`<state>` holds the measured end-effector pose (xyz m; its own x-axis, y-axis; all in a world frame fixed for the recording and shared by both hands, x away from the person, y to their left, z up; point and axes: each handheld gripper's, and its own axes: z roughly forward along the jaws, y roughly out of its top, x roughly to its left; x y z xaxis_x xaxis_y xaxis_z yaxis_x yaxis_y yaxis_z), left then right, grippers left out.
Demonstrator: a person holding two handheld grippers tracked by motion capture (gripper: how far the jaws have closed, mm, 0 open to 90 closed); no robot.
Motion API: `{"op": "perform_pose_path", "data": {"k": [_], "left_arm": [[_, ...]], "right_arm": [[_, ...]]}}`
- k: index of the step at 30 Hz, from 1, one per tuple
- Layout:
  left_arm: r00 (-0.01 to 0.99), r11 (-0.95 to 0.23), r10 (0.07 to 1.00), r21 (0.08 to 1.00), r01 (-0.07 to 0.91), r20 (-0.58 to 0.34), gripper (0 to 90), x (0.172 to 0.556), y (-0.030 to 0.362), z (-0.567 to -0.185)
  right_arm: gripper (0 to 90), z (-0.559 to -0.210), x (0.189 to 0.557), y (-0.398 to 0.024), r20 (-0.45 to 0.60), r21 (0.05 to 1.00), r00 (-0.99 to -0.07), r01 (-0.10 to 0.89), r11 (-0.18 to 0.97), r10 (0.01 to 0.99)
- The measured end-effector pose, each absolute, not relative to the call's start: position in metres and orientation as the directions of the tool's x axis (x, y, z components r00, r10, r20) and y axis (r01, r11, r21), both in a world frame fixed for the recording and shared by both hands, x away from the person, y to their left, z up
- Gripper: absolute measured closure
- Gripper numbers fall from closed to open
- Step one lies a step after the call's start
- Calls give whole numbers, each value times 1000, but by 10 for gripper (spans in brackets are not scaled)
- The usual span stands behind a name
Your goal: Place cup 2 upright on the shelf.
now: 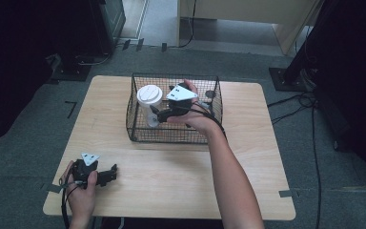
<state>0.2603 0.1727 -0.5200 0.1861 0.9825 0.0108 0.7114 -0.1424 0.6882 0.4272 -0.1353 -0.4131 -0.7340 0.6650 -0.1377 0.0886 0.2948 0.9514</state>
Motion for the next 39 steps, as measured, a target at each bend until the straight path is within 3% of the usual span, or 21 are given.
{"op": "perform_pose_path", "data": {"k": [32, 39], "left_arm": [[186, -142, 983, 689, 711, 12, 2, 260, 173, -520], [184, -139, 983, 689, 711, 9, 2, 260, 172, -520]], "right_arm": [[0, -395, 428, -164, -132, 971, -660, 66, 231, 739], [0, -399, 421, -171, -98, 969, -643, 112, 221, 759]]}}
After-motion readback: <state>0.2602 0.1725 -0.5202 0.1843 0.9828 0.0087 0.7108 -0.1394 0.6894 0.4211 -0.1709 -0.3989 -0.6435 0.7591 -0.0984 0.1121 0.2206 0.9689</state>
